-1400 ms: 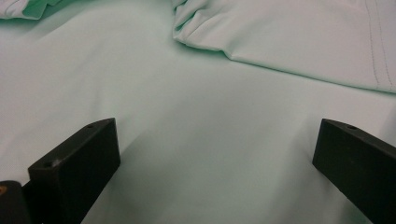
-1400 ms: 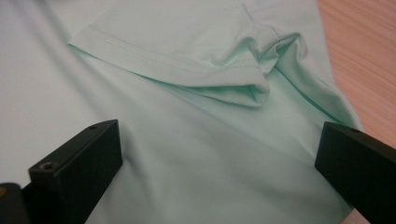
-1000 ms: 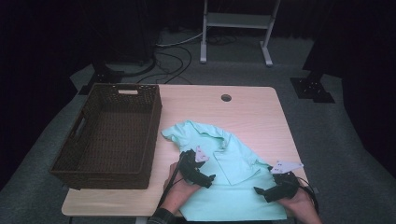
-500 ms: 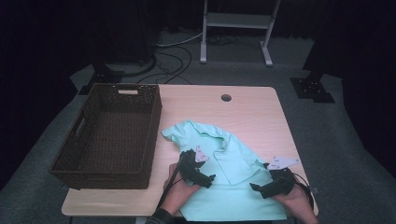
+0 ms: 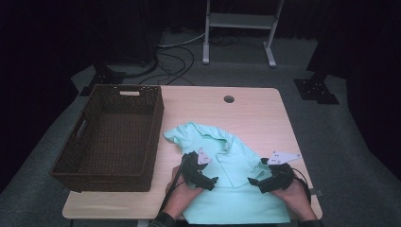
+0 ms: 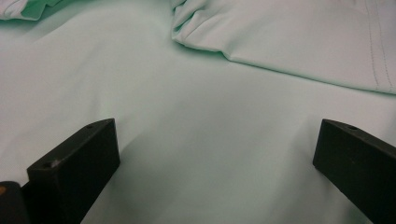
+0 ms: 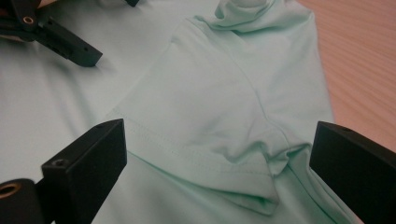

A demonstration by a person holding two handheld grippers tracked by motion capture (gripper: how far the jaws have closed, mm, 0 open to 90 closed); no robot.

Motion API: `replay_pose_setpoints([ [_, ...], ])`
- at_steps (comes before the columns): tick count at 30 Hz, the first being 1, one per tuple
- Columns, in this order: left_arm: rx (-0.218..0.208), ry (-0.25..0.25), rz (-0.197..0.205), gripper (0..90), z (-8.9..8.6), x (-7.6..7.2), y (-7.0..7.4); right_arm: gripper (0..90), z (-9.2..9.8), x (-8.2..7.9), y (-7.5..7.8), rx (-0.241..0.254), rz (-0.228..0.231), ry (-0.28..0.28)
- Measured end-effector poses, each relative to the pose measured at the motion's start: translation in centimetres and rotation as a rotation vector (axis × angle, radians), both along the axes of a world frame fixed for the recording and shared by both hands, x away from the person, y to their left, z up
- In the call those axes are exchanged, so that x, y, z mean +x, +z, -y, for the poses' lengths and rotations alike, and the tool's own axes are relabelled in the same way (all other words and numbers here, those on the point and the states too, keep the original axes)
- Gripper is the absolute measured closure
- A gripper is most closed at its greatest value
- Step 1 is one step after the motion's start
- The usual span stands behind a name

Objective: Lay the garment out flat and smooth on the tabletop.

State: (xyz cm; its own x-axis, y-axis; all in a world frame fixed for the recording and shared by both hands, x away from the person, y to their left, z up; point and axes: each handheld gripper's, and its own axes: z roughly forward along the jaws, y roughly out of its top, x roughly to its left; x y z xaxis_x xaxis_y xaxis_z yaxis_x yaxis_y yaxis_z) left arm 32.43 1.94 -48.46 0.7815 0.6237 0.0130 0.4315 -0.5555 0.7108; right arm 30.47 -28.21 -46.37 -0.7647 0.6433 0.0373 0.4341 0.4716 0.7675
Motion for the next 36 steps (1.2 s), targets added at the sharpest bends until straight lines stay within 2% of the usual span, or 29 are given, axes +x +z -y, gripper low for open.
replay_pose_setpoints([
  [10, 0.0, 0.004, 0.0, 0.0, 0.0, 0.0, 0.0, 5.4, -0.7, 0.6, 0.7, 0.027, 0.025, 0.015],
  [19, 0.001, 0.003, -0.001, 0.0, 0.0, 0.0, 0.0, 6.5, -2.0, 1.2, 1.1, 0.065, 0.026, 0.024],
  [27, 0.001, 0.004, 0.0, 0.0, 0.0, 0.0, 0.0, 12.0, -2.9, 1.7, 1.3, 0.092, 0.021, 0.044],
  [36, 0.0, 0.004, 0.0, 0.0, 0.0, 0.0, 0.0, 18.3, -3.9, 2.5, 1.6, 0.1, 0.04, 0.05],
])
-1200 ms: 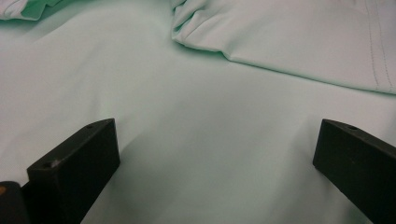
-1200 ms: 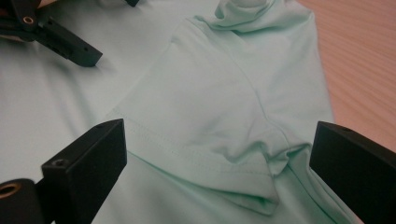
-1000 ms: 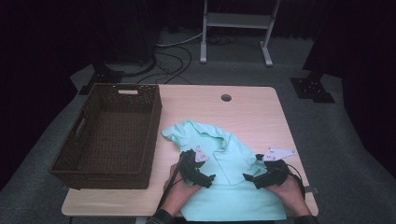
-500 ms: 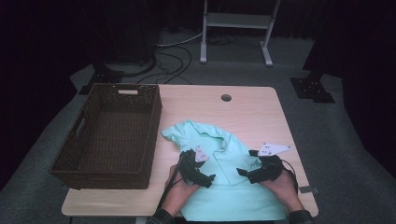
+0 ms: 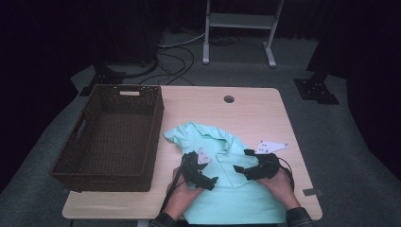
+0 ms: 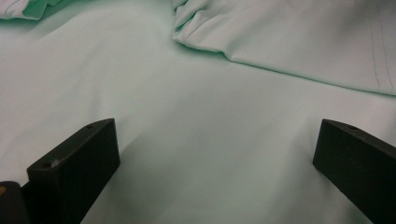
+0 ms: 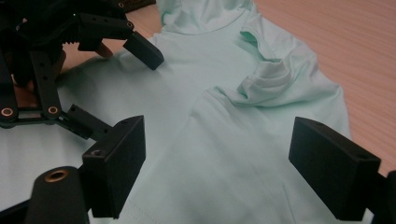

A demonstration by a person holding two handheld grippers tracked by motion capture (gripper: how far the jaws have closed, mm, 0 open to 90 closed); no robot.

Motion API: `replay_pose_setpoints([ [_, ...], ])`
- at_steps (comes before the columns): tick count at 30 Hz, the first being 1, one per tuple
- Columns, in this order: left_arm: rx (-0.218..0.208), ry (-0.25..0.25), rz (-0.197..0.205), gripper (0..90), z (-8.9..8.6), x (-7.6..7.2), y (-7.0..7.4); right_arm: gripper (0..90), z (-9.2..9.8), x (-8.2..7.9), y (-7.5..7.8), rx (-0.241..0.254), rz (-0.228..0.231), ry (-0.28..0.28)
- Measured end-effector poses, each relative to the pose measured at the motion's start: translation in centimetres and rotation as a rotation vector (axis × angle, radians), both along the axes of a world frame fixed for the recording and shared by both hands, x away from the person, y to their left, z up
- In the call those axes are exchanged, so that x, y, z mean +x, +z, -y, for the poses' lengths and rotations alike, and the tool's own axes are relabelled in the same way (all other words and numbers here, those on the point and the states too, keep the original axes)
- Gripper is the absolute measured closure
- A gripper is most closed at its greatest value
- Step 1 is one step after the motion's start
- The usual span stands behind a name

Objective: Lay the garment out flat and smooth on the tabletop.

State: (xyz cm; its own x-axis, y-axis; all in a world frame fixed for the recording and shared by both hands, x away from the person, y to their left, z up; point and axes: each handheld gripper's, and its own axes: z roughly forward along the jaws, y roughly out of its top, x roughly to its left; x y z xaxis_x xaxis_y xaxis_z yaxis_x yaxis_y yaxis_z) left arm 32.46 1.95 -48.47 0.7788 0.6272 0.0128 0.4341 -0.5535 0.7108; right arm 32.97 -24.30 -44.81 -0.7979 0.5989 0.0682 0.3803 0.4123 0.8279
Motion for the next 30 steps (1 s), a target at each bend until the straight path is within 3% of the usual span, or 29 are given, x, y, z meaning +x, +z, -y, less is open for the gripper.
replay_pose_setpoints([
  [6, -0.003, 0.001, -0.001, 0.0, 0.0, 0.0, 0.0, 23.9, -0.6, 0.5, -0.1, -0.002, 0.001, 0.008],
  [23, -0.003, 0.002, -0.002, 0.0, 0.0, 0.0, 0.0, 61.5, -2.6, 1.6, -0.3, 0.008, -0.026, 0.035],
  [30, -0.002, 0.001, -0.002, 0.0, 0.0, 0.0, 0.0, 64.6, -3.4, 2.2, -0.8, -0.002, -0.048, 0.017],
])
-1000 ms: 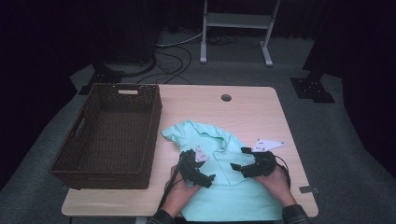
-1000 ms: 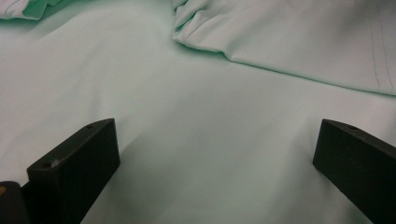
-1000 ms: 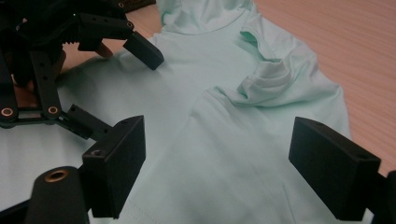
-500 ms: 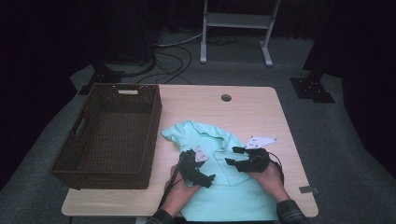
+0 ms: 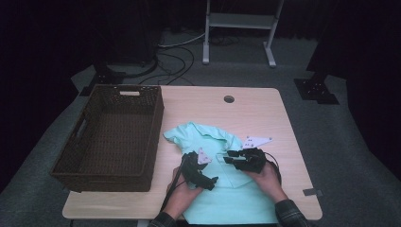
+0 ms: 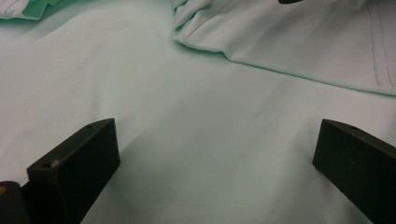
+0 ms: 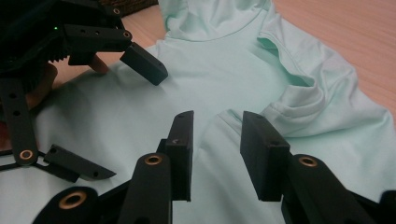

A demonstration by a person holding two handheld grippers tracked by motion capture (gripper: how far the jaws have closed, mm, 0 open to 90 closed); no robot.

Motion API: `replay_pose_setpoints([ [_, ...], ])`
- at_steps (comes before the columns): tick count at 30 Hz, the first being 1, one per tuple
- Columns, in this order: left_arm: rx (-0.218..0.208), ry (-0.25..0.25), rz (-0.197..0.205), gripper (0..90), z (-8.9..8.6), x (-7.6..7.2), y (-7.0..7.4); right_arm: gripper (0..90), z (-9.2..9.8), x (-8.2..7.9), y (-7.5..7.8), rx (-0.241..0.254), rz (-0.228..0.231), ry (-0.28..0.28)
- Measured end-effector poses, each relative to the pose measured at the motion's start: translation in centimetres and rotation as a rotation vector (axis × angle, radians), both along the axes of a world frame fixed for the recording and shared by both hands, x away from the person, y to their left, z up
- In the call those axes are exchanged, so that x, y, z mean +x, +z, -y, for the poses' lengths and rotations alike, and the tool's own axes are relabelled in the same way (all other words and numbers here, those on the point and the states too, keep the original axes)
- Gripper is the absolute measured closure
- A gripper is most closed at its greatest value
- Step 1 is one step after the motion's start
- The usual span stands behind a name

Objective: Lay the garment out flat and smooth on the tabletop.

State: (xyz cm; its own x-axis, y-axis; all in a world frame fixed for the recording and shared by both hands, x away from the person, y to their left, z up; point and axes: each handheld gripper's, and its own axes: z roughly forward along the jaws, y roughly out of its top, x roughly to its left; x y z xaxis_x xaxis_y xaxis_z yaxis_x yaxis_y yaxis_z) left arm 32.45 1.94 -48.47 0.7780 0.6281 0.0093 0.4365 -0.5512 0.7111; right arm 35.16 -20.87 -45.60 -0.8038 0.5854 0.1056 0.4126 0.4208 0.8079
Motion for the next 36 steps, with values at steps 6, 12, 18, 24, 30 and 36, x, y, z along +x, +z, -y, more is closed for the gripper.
replay_pose_setpoints([
  [6, 0.001, 0.0, 0.0, 0.0, 0.0, 0.0, 0.0, 72.2, -0.8, 0.5, -0.3, -0.013, -0.013, -0.009],
  [12, 0.0, 0.0, 0.0, 0.0, 0.0, 0.0, 0.0, 72.8, -1.6, 0.8, -0.7, -0.029, -0.02, 0.005],
  [18, 0.002, 0.0, 0.0, 0.0, 0.0, 0.0, 0.0, 72.8, -2.1, 1.1, -1.0, -0.046, -0.025, 0.014],
  [24, 0.001, 0.0, 0.0, 0.0, 0.0, 0.0, 0.0, 72.8, -2.5, 1.3, -1.3, -0.057, -0.024, 0.023],
  [30, 0.001, 0.0, 0.0, 0.0, 0.0, 0.0, 0.0, 75.0, -2.8, 1.6, -2.1, -0.096, -0.034, 0.025],
  [36, 0.001, 0.0, 0.001, 0.0, 0.0, 0.0, 0.0, 86.8, -2.9, 1.5, -2.3, -0.125, -0.012, 0.014],
])
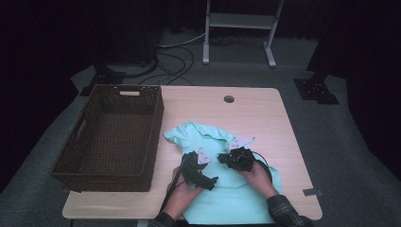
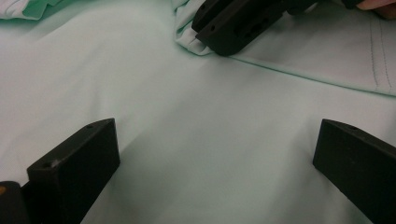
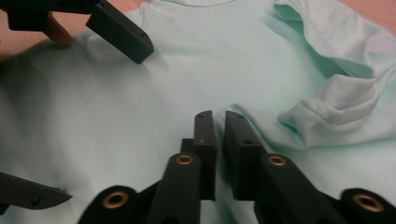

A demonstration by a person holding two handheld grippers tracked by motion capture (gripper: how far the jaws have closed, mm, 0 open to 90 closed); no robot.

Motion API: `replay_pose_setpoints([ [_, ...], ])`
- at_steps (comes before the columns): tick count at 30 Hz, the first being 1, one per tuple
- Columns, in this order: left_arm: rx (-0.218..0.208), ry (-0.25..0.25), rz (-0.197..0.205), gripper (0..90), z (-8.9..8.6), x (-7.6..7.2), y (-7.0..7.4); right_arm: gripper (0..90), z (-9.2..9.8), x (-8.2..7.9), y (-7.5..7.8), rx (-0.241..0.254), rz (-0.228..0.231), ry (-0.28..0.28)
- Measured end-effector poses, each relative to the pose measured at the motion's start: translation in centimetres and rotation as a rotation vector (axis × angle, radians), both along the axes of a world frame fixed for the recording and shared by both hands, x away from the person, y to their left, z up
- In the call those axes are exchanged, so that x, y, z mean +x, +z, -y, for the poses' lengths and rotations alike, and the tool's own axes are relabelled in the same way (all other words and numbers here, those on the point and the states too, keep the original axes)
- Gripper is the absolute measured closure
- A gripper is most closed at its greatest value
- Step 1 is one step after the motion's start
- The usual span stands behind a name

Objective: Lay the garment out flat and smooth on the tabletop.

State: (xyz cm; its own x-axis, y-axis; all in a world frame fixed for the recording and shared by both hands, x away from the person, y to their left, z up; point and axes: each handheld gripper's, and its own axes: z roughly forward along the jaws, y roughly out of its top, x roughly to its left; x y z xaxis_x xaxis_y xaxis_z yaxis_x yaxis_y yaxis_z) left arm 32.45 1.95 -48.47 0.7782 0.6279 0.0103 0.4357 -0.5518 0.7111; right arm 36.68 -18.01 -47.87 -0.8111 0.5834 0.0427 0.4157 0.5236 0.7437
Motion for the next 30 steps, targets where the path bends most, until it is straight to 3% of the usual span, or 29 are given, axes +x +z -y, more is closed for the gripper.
replay_pose_setpoints([
  [20, 0.0, 0.001, 0.001, 0.0, 0.0, 0.0, 0.0, 88.3, 1.4, 0.4, 1.1, 0.024, 0.012, -0.023],
  [30, -0.001, 0.001, 0.002, 0.0, 0.0, 0.0, 0.0, 88.7, 2.7, 1.4, 1.9, 0.041, 0.015, -0.034],
])
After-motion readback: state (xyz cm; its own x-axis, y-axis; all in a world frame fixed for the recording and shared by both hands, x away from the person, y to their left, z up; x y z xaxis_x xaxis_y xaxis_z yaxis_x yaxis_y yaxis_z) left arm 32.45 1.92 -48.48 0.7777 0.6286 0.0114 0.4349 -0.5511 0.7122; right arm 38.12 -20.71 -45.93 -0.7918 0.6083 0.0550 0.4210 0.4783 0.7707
